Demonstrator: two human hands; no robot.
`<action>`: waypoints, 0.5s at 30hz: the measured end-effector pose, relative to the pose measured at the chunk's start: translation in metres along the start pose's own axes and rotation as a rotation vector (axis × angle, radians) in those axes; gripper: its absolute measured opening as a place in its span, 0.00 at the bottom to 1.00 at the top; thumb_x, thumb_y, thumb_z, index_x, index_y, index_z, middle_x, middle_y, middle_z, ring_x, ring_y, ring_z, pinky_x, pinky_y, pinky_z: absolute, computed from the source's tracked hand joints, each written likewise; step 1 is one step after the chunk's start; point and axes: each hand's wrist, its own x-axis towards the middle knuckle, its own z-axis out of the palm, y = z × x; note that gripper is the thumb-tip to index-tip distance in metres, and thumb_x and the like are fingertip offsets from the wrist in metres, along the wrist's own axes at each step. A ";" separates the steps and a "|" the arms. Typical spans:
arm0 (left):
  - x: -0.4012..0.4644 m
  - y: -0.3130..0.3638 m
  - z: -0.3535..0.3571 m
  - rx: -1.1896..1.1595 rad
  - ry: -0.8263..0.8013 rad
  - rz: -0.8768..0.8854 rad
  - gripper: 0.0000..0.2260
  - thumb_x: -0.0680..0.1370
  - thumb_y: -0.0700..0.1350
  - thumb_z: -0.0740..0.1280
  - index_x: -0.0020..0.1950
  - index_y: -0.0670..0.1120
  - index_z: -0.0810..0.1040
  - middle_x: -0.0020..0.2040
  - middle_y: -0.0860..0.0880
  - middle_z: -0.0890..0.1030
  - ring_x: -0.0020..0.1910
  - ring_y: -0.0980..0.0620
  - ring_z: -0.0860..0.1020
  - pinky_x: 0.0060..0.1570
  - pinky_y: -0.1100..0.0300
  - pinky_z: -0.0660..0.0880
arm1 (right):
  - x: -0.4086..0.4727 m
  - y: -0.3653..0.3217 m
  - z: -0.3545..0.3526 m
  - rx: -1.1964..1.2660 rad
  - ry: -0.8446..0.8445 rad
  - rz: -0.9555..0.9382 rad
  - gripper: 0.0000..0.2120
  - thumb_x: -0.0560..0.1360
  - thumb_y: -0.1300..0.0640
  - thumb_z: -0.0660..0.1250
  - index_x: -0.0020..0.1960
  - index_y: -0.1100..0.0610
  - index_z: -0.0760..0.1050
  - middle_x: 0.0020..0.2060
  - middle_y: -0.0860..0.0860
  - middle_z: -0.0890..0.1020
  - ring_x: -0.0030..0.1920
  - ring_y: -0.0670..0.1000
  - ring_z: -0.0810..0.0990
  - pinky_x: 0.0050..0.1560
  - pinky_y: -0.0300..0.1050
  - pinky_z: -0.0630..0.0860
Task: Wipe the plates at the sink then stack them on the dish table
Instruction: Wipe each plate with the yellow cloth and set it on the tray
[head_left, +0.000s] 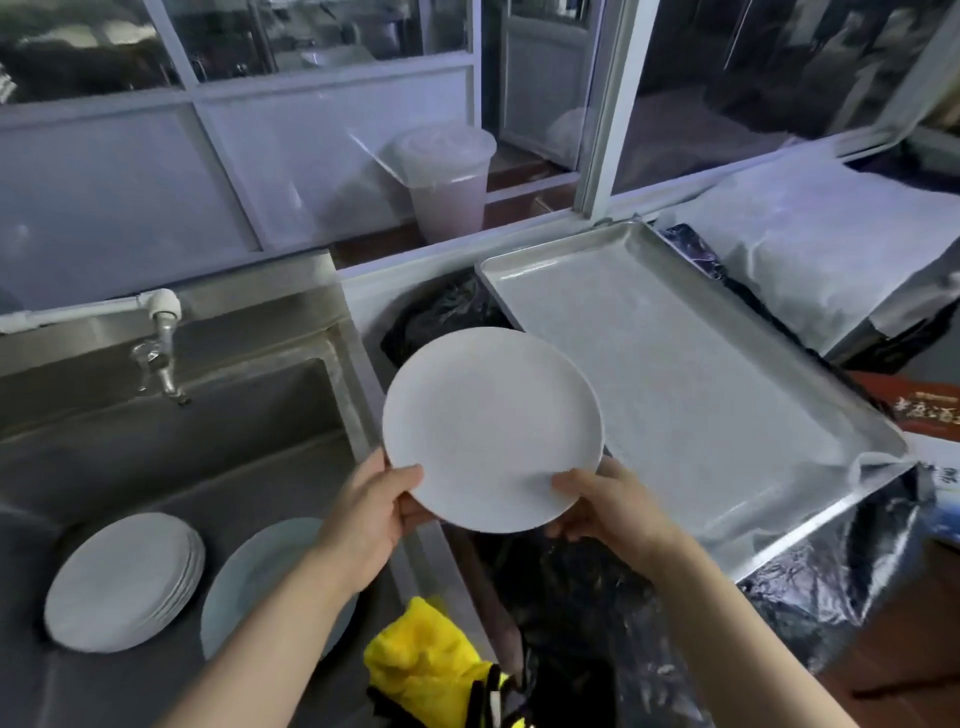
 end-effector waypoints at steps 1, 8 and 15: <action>0.008 0.000 0.009 0.013 0.019 0.005 0.14 0.79 0.32 0.58 0.60 0.44 0.75 0.46 0.47 0.85 0.39 0.50 0.84 0.33 0.59 0.79 | 0.005 -0.001 -0.014 -0.052 0.009 -0.001 0.20 0.63 0.51 0.70 0.51 0.60 0.75 0.34 0.55 0.83 0.32 0.54 0.81 0.28 0.40 0.73; 0.059 0.007 0.057 0.073 -0.015 -0.040 0.15 0.81 0.40 0.62 0.67 0.47 0.72 0.58 0.45 0.82 0.53 0.44 0.83 0.51 0.51 0.80 | 0.051 -0.001 -0.069 0.174 0.089 -0.130 0.09 0.75 0.54 0.65 0.51 0.58 0.78 0.34 0.57 0.81 0.33 0.52 0.80 0.31 0.40 0.74; 0.092 0.024 0.066 0.110 0.065 0.032 0.20 0.81 0.44 0.61 0.73 0.48 0.67 0.62 0.48 0.80 0.58 0.49 0.80 0.62 0.50 0.72 | 0.114 -0.017 -0.108 0.394 0.287 -0.123 0.07 0.80 0.60 0.62 0.55 0.61 0.74 0.32 0.56 0.81 0.33 0.50 0.80 0.32 0.39 0.76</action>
